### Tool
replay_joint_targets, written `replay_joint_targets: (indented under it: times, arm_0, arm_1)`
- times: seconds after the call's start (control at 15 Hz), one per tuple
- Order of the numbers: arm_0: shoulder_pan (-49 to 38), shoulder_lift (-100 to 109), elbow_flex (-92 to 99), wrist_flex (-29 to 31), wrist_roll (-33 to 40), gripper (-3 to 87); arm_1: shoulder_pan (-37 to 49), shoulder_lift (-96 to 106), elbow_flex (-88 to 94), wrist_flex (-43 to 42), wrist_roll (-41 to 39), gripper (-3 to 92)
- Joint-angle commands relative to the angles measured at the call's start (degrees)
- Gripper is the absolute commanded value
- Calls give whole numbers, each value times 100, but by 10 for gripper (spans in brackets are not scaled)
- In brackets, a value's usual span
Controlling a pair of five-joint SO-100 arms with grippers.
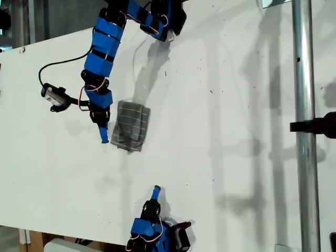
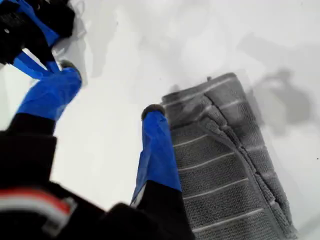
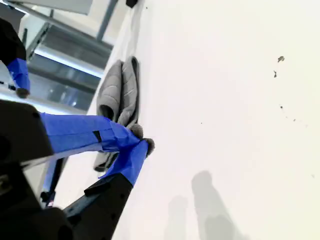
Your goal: Grasp corners of a towel and fold twice.
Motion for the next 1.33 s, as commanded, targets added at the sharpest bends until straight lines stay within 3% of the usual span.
replay_joint_targets:
  times: [0.0,0.2,0.33,0.47,0.6,0.67,0.73,0.87,0.93,1.13,1.27]
  arm_0:
    - [9,9,44,0,0,-26]
    - [35,9,44,26,-211,-19]
    - [53,9,44,97,-888,13]
    - [281,9,53,-114,-976,12]
    - [325,9,53,870,-2136,12]
    - [343,9,53,984,-2408,10]
    - [281,9,53,993,-2092,11]
    - [299,9,53,1002,-26,11]
    - [334,9,53,1002,554,10]
    - [308,9,44,1002,694,10]
    - [308,9,44,1002,694,10]
  arm_1:
    - [229,879,360,123,-62,35]
    - [281,1406,1441,809,-53,14]
    - [158,2092,2681,1257,-18,-3]
    - [62,3129,4333,1459,334,-3]
    - [88,4614,6108,1538,888,-3]
    - [105,5159,6530,1969,1020,-3]
    - [149,5537,6697,2399,1099,-3]
    - [343,5994,6926,2795,1239,-3]
    - [492,6056,6996,2988,1283,-3]
    - [492,6513,7356,2988,1521,31]
    - [264,7998,7998,3296,1521,48]
